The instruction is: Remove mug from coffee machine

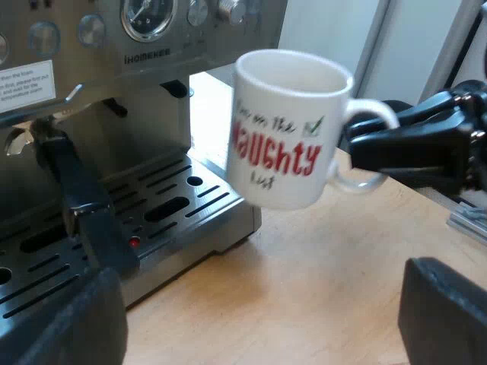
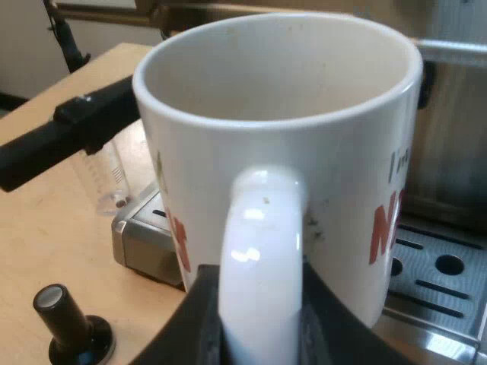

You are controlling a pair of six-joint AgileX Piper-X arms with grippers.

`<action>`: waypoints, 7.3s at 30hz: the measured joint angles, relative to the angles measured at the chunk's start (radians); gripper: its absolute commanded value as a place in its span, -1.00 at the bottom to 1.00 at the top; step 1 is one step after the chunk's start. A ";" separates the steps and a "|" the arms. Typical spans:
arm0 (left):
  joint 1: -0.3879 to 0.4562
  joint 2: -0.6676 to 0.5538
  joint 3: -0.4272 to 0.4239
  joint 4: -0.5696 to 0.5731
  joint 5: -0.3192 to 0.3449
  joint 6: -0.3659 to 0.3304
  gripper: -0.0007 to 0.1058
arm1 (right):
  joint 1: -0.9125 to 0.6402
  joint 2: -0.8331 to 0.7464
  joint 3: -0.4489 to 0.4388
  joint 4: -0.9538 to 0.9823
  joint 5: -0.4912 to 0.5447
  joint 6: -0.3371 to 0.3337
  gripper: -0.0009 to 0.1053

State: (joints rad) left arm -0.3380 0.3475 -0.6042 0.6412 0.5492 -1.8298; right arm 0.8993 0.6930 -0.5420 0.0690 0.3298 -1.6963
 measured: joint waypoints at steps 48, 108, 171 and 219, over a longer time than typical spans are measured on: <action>-0.254 0.219 0.000 -0.117 0.001 0.032 0.50 | -0.270 -0.239 0.078 0.340 0.408 0.183 -0.98; -0.254 0.219 0.000 -0.131 -0.019 0.036 0.50 | -0.599 0.838 0.088 -0.879 0.048 -0.062 -0.98; -0.254 0.219 -0.031 0.074 -0.152 0.004 0.50 | -0.569 0.053 -0.097 0.798 -0.163 0.082 0.11; 0.209 -0.203 -0.193 0.538 -0.453 0.057 0.50 | -0.880 -0.455 -0.275 1.033 -0.126 -0.066 0.11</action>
State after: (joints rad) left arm -0.1291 0.1443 -0.7976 1.1794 0.0960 -1.7726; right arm 0.0198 0.2379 -0.8168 1.1024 0.2043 -1.7625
